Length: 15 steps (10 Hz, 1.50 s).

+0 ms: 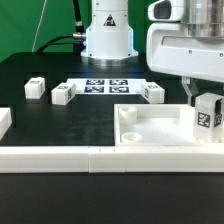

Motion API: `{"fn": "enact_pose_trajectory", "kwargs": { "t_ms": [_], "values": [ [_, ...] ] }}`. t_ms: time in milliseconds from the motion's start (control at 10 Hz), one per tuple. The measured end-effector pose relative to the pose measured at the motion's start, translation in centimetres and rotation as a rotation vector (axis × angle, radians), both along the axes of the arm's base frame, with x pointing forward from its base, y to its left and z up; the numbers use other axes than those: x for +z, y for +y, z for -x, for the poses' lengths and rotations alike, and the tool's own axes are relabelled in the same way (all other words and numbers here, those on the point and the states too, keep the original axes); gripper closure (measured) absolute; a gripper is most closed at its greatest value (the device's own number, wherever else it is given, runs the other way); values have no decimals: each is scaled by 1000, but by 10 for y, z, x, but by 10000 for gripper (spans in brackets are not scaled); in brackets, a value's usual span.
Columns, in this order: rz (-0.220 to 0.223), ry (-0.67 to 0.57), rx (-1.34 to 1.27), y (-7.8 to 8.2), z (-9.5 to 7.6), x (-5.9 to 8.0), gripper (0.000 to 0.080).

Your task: Assemble one leg

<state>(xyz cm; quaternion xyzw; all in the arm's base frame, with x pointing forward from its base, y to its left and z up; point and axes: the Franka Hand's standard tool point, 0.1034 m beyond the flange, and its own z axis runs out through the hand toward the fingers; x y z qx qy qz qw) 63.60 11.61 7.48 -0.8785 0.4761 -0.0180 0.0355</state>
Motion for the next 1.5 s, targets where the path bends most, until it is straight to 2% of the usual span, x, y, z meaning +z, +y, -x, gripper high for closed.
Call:
{"fn": "enact_pose_trajectory", "kwargs": {
  "t_ms": [100, 500, 800, 1000, 1100, 1200, 1300, 1500],
  "values": [
    [-5, 4, -80, 0, 0, 0, 509],
    [-71, 27, -545, 1, 2, 0, 509],
    [-91, 39, -694, 1, 2, 0, 509],
    [-85, 32, -595, 2, 2, 0, 503],
    [-83, 28, -544, 2, 1, 1, 305],
    [-77, 24, -487, 2, 1, 1, 305],
    [-67, 16, -354, 3, 1, 1, 184],
    [-46, -2, -92, 3, 1, -1, 160]
  ]
}}
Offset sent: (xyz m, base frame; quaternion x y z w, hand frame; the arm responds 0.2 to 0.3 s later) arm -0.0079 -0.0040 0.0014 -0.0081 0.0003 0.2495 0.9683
